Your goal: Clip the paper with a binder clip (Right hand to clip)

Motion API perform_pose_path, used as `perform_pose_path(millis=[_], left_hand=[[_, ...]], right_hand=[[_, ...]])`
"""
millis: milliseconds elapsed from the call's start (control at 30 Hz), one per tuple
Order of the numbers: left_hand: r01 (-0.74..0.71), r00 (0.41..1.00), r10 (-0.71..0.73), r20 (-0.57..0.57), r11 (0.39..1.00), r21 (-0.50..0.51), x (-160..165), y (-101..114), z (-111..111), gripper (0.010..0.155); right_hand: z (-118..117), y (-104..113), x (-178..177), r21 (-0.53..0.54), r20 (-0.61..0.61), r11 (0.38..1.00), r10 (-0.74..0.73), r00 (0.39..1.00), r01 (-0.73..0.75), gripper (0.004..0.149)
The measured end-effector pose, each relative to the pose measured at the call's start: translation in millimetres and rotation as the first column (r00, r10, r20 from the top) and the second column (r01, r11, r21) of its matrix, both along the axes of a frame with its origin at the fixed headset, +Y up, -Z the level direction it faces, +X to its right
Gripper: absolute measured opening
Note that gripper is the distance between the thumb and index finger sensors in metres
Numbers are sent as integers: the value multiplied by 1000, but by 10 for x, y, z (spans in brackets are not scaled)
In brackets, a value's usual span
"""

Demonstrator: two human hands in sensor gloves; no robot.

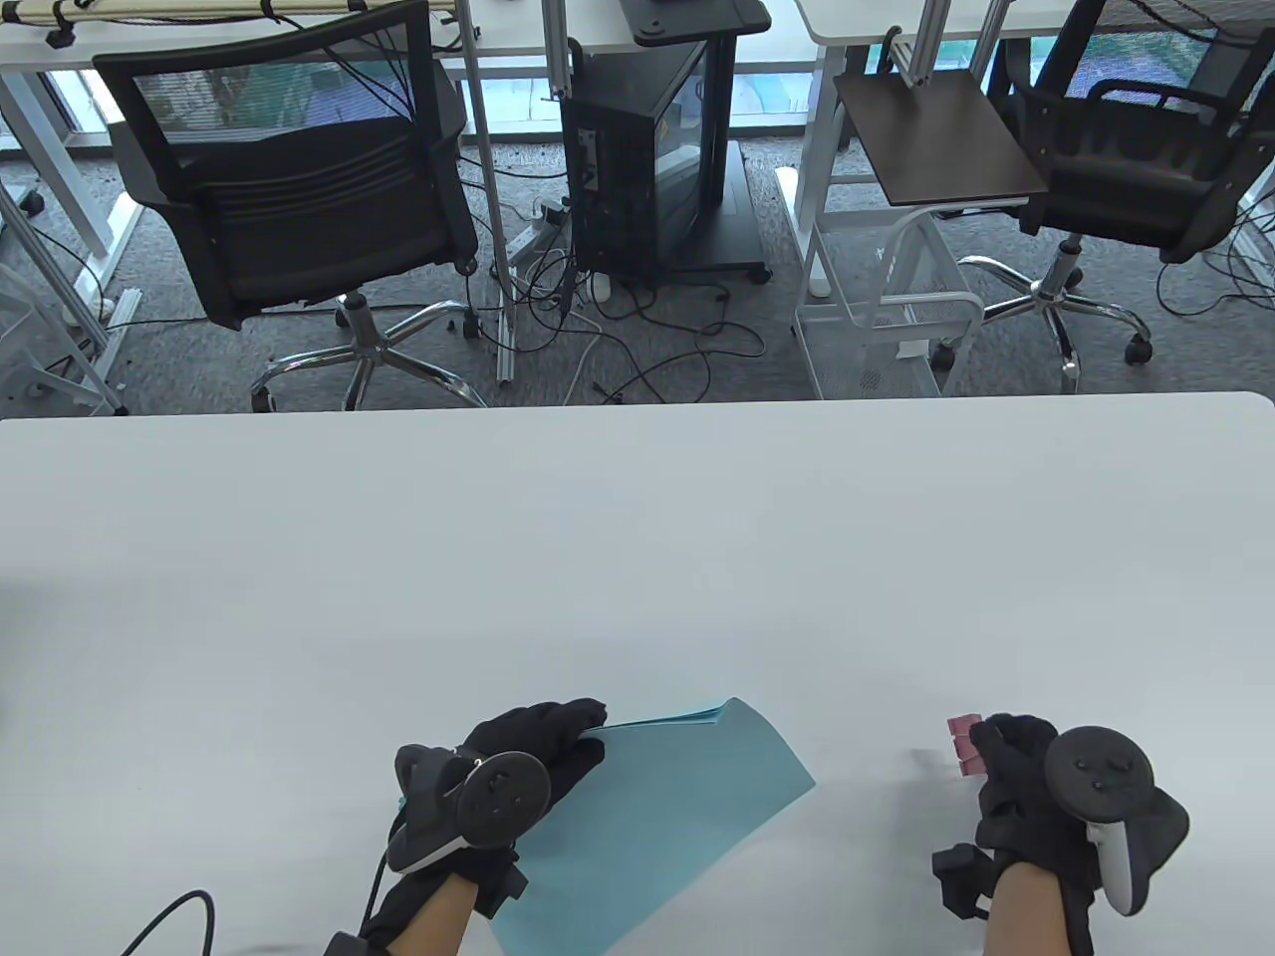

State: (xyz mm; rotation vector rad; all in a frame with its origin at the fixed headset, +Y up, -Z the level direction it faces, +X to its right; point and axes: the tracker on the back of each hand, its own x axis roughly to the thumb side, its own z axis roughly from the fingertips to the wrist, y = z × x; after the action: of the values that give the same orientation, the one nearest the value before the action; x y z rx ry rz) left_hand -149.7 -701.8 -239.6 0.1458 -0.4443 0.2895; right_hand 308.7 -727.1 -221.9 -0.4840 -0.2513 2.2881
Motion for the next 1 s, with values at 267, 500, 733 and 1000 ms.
perform_pose_path(millis=[267,500,733,1000], left_hand=[[8,1000,-8,2,1000,5,9,-3,4,42],[12,1000,-12,1,1000,10,15,0,9,42],[12,1000,-12,0,1000,10,16,-1,10,42],[24,999,-25,25,999,36,67,22,46,41]], right_hand=[[-13,201,-223,222,-179,964,-107,978,146,62],[-22,395,-521,287,-400,931,-97,911,225,76],[125,717,-1041,467,-398,875,337,853,-128,65],[265,804,-1484,607,-316,719,610,726,-340,63]])
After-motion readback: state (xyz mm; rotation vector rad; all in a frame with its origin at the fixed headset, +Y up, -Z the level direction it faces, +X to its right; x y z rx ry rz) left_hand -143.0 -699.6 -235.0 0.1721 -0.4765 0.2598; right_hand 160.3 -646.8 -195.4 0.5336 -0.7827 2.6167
